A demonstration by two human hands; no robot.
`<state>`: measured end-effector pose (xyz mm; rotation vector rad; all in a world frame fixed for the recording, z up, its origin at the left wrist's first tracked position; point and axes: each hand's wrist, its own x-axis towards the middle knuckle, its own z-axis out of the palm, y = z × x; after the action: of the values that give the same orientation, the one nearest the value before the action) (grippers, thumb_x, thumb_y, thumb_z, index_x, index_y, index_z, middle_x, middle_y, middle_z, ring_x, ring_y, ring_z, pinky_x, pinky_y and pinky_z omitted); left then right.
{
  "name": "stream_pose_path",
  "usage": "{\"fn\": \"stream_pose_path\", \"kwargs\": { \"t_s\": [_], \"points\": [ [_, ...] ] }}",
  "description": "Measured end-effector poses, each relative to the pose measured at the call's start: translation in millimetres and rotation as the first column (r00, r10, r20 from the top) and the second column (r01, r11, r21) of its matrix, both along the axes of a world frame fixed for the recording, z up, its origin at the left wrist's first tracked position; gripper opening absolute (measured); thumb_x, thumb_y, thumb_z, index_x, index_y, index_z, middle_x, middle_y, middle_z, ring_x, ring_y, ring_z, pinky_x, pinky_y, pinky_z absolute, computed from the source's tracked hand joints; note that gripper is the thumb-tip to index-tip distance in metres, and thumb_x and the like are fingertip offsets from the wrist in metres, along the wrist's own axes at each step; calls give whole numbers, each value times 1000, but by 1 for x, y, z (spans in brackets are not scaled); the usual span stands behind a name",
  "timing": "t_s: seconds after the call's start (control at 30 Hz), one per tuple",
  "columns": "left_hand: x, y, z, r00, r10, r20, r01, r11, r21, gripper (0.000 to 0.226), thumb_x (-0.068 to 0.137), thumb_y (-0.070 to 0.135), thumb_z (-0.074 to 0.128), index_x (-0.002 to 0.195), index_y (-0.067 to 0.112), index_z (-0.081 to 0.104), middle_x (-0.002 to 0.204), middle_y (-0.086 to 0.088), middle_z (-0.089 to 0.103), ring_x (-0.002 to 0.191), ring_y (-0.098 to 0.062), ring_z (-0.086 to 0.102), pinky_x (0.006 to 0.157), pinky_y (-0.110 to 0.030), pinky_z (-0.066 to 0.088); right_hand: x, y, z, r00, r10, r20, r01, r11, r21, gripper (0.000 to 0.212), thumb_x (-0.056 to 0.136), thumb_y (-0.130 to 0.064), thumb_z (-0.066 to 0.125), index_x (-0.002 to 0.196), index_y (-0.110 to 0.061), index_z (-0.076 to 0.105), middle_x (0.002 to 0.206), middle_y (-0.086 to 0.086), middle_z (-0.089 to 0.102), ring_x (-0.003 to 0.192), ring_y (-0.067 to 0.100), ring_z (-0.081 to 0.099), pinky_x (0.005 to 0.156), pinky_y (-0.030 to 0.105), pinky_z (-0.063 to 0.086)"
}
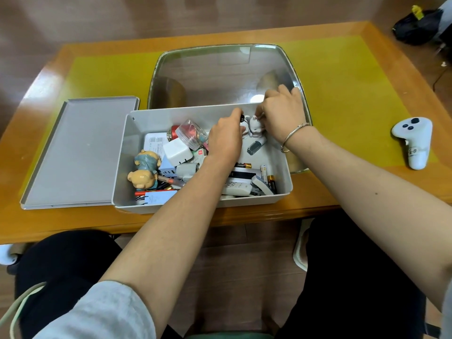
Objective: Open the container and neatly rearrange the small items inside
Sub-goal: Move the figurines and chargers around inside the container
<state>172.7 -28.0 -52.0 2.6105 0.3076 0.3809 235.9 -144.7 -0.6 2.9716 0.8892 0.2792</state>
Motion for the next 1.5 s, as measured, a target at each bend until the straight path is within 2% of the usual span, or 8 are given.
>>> {"fn": "stream_pose_path", "kwargs": {
  "t_s": [0.1, 0.3, 0.47, 0.67, 0.83, 1.0, 1.27, 1.5],
  "points": [
    [0, -1, 0, 1000, 11, 7, -11, 1000, 3, 22, 93, 15, 56, 113, 12, 49, 94, -18, 65, 82, -38, 56, 63, -38, 36, 0, -3, -2, 1000, 14, -11, -14, 1000, 5, 24, 84, -12, 60, 103, -24, 71, 107, 2, 62, 110, 28, 44, 91, 40, 29],
    [-2, -1, 1, 1000, 14, 10, -14, 1000, -20, 21, 92, 16, 57, 111, 11, 48, 93, -17, 65, 80, -36, 56, 64, -40, 41, 0, -1, -5, 999, 35, 11, -35, 999, -12, 21, 81, -31, 66, 99, -22, 70, 104, 4, 61, 106, 29, 46, 87, 40, 28],
    [-3, -1, 2, 1000, 14, 15, -14, 1000, -22, 21, 94, 16, 56, 113, 11, 49, 93, -17, 66, 77, -33, 54, 65, -40, 43, 0, 4, -5, 999, 28, 31, -27, 999, -41, 18, 82, -28, 66, 99, -23, 71, 103, 3, 62, 105, 29, 45, 87, 40, 29],
    [-5, -2, 5, 1000, 7, 10, -7, 1000, -26, 21, 94, 15, 55, 114, 10, 49, 95, -17, 66, 83, -36, 58, 70, -44, 49, 0, 0, -7, 999, 39, 34, -38, 999, -23, 18, 83, -23, 64, 101, -24, 70, 105, 2, 62, 105, 29, 45, 88, 41, 30],
    [-5, -2, 5, 1000, 11, 16, -11, 1000, -16, 21, 94, 16, 56, 114, 10, 50, 95, -16, 66, 83, -35, 58, 65, -39, 40, 1, -5, -8, 1000, 27, -15, -26, 999, 41, 20, 83, -25, 66, 102, -26, 69, 106, 1, 62, 106, 28, 46, 87, 39, 29],
    [-5, -4, 7, 1000, -1, 0, 1, 1000, -28, 22, 95, 15, 55, 115, 10, 49, 95, -17, 66, 84, -37, 58, 71, -45, 49, 2, -9, -8, 999, 24, -35, -21, 997, 77, 21, 82, -25, 65, 103, -26, 69, 107, 2, 62, 107, 29, 47, 89, 39, 30],
    [-5, -3, 7, 1000, 3, -13, -4, 999, -32, 23, 94, 16, 56, 116, 11, 48, 95, -17, 65, 84, -37, 57, 70, -44, 47, 0, -3, -9, 1000, 15, 10, -15, 999, 34, 14, 84, -25, 65, 96, -25, 70, 102, 2, 65, 103, 29, 46, 85, 39, 28],
    [-5, -2, 4, 1000, 24, 7, -24, 1000, 18, 23, 94, 10, 53, 117, 11, 50, 97, -16, 67, 85, -37, 58, 65, -39, 38, 1, 0, -7, 1000, 23, 17, -23, 1000, 18, 21, 86, -20, 61, 102, -28, 72, 103, 2, 62, 105, 30, 44, 87, 41, 28]
  ]
}}
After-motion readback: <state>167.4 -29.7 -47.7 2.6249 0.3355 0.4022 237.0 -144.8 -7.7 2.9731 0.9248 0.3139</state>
